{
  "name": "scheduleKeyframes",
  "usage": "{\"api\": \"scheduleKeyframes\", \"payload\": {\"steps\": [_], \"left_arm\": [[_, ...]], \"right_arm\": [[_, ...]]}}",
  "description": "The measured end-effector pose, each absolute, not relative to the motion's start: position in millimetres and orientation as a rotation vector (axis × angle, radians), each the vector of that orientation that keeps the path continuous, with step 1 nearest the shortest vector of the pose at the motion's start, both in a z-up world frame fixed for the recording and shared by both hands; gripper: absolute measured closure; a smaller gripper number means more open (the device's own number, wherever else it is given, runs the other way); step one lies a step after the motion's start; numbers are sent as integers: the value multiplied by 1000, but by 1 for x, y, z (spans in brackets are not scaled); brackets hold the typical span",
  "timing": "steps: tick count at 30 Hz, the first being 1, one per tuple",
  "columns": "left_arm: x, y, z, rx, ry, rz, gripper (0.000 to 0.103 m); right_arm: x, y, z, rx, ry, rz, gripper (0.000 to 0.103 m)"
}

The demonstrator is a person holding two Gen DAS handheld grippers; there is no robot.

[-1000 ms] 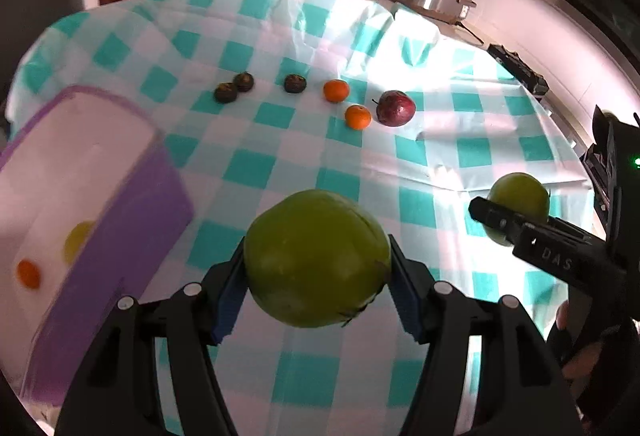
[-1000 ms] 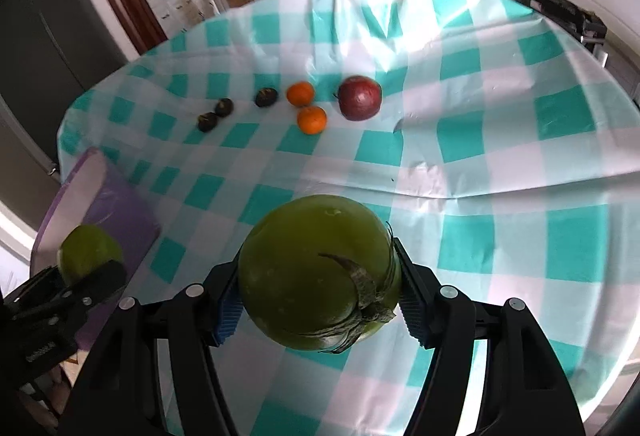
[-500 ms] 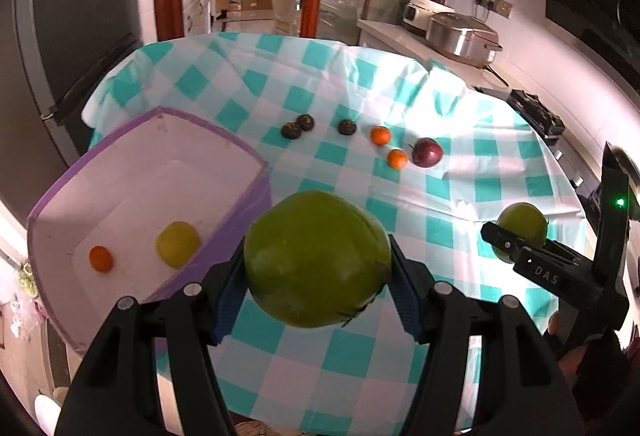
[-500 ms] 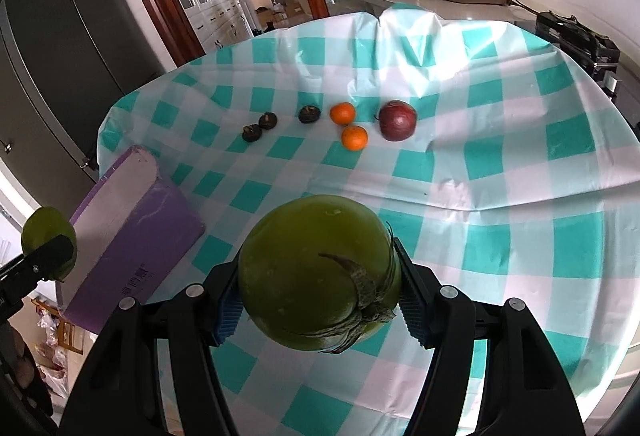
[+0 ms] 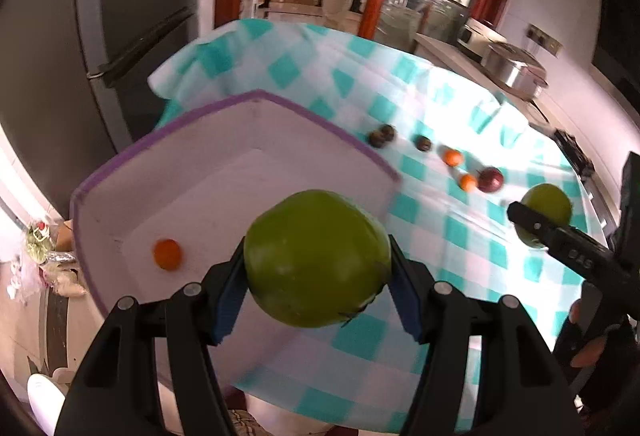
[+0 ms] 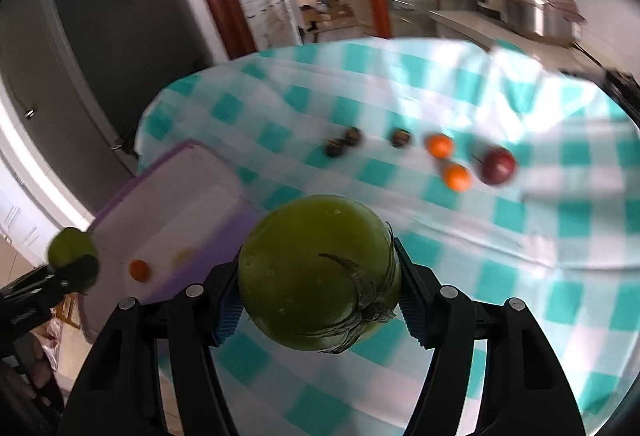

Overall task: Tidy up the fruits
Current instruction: 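Carry both green fruits into the white box and release them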

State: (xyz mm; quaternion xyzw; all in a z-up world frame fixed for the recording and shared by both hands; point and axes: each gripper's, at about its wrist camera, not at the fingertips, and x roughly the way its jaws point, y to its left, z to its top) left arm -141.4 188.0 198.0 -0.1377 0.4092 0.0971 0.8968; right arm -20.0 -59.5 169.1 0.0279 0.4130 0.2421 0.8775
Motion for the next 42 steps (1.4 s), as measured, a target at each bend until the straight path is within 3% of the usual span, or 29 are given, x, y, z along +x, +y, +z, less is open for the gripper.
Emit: {"api": "scheduleKeyframes", "payload": {"steps": [8, 15, 26, 33, 42], "left_arm": [[-128, 287, 188, -244, 908, 195, 39], [-110, 349, 151, -157, 1057, 150, 39], [-91, 356, 94, 106, 1218, 20, 39], [-84, 353, 102, 182, 1117, -34, 39], [-75, 348, 78, 187, 1210, -141, 39]], "right_arm": [[-28, 73, 190, -8, 858, 656, 39], [-28, 161, 157, -81, 958, 670, 39], [-38, 240, 72, -378, 1215, 569, 39], [-35, 242, 68, -407, 1233, 510, 39], [-23, 262, 64, -482, 1244, 453, 39]]}}
